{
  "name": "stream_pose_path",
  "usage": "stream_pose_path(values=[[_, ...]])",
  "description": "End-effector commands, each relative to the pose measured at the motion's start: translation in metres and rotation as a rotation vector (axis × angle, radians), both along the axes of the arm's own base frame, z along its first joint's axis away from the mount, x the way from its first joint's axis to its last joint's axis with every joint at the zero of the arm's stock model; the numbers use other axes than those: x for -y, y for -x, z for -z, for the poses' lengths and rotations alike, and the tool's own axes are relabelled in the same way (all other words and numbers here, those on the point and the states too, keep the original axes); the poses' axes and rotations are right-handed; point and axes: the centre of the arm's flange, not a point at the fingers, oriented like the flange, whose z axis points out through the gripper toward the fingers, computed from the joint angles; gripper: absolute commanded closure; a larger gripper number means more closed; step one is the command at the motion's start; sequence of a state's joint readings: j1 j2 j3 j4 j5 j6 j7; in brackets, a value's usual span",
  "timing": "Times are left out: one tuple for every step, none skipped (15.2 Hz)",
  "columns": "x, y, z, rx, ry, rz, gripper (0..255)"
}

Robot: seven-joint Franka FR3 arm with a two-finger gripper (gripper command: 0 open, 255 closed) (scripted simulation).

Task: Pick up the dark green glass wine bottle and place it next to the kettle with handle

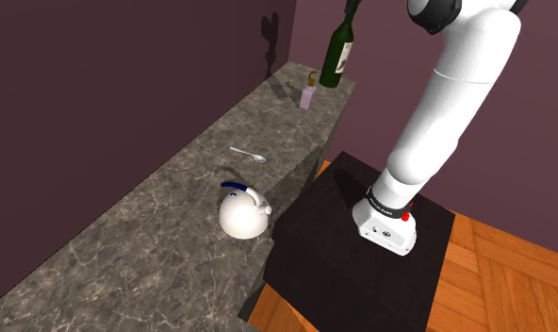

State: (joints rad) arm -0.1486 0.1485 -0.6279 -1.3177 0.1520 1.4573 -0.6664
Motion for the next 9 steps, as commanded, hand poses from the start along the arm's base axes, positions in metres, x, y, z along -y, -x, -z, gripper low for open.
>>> stream_pose_path(values=[[0.0, 0.0, -0.01, 0.0, 0.0, 0.0, 255], [0.0, 0.0, -0.015, 0.0, 0.0, 0.0, 255], [0.0, 0.0, -0.02, 0.0, 0.0, 0.0, 255], [0.0, 0.0, -0.025, 0.0, 0.0, 0.0, 255], [0.0, 0.0, -0.031, 0.0, 0.0, 0.0, 255], [0.0, 0.0, -0.036, 0.0, 0.0, 0.0, 255], [0.0, 0.0, -0.041, 0.0, 0.0, 0.0, 255], [0.0, 0.0, -0.047, 0.0, 0.0, 0.0, 255], [0.0, 0.0, -0.052, 0.0, 0.0, 0.0, 255]])
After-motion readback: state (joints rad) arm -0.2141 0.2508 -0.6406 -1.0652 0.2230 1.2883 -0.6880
